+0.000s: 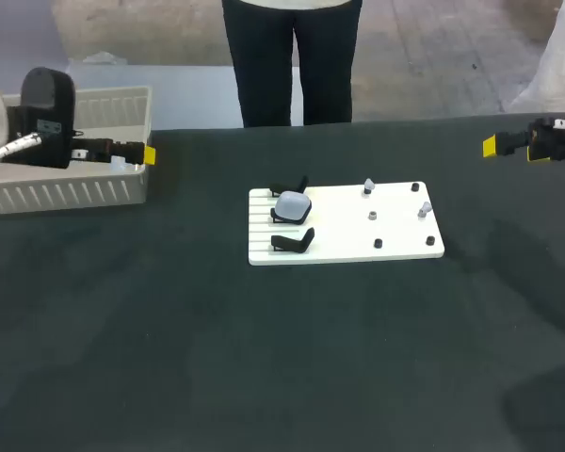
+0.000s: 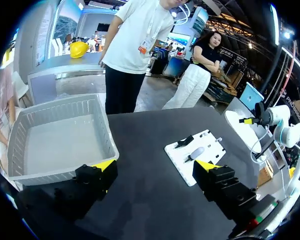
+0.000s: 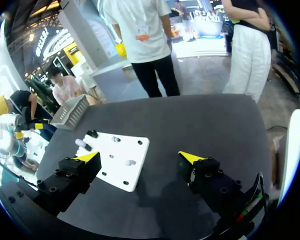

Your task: Pick up each earbud case from the left stands, insert the matching earbuds, close the lid, and place the case in the box.

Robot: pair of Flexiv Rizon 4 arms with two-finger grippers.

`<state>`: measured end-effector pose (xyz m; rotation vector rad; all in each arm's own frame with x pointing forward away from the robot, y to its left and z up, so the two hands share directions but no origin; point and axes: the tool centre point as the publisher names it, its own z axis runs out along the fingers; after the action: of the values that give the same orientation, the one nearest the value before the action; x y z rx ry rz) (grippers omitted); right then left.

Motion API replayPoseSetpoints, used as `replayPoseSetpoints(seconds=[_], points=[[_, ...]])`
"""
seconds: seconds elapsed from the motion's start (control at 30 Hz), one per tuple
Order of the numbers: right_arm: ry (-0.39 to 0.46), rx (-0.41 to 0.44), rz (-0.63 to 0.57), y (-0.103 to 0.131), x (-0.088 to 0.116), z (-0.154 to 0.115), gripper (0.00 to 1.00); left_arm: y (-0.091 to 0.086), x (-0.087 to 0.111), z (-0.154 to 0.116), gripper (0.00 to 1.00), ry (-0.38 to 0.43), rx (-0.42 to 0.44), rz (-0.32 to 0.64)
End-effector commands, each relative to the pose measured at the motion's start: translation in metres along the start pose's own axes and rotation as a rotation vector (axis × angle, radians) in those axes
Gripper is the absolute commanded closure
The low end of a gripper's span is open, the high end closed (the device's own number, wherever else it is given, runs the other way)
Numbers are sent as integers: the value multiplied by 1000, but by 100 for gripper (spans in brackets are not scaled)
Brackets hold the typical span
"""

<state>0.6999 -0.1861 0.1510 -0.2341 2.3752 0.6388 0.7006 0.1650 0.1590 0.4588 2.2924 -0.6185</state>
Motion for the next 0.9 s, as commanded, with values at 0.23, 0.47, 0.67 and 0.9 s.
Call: replayPoseSetpoints(seconds=[0.23,0.47,0.67,0.9], points=[[0,0,0,0,0,0,0,0,2,11,0,-138,496,691],[0,0,0,0,0,0,0,-5,0,13,0,-93,496,724],[0,0,0,0,0,0,0,-5,0,13,0,-93,496,724],[0,0,0,0,0,0,0,-5,0,13,0,-93,496,724]])
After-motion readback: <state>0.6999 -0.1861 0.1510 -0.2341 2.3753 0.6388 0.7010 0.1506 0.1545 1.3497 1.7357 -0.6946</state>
